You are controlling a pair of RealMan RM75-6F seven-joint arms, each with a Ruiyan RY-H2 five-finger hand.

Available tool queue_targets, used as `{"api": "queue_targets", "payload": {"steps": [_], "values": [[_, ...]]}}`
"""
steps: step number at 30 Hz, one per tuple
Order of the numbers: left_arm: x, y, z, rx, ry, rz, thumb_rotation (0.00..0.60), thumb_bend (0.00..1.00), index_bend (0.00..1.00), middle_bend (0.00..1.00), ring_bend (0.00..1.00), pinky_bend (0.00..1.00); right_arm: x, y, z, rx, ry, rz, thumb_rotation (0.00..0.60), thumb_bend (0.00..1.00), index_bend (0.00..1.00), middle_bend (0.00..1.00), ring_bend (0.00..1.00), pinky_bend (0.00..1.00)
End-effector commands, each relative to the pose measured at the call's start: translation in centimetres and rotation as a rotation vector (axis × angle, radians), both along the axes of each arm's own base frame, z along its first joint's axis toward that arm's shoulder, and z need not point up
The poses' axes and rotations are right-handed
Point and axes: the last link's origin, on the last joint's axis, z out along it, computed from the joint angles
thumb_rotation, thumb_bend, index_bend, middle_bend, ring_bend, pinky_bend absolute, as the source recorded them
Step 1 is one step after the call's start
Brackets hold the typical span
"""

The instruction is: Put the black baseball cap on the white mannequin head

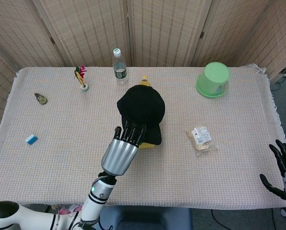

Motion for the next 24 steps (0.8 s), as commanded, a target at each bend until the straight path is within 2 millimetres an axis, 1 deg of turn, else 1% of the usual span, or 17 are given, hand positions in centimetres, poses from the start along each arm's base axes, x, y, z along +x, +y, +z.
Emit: {"api": "queue_targets", "payload": {"steps": [1,4,10,18,24], "values": [[-0.7,0.6,1.1,0.005,-0.017,0.017,0.600,0.42,0.21,0.33,0.29,0.50,0.0,0.0,0.0,-0.002,0.001,-0.003,0.600,0.22,0.00,0.00,0.00,0.00],[-1.4,1.0,1.9,0.009,-0.027,0.031,0.600,0.42,0.21,0.33,0.29,0.50,0.0,-0.1,0.0,-0.005,0.002,-0.006,0.600,0.23,0.00,0.00,0.00,0.00],[-3.8,2.3,3.3,0.016,-0.040,0.079,0.600,0.42,0.21,0.33,0.29,0.50,-0.1,-0.4,-0.3,-0.003,0.010,-0.021,0.600,0.23,0.00,0.00,0.00,0.00],[-8.0,5.1,5.2,-0.005,-0.125,0.154,0.600,0.42,0.21,0.33,0.29,0.50,-0.3,-1.0,-0.6,-0.007,0.025,-0.048,0.600,0.23,0.00,0.00,0.00,0.00],[-11.7,7.4,7.0,-0.030,-0.231,0.235,0.600,0.42,0.19,0.31,0.29,0.50,-0.5,-1.7,-1.1,-0.003,0.039,-0.075,0.600,0.23,0.00,0.00,0.00,0.00]]}}
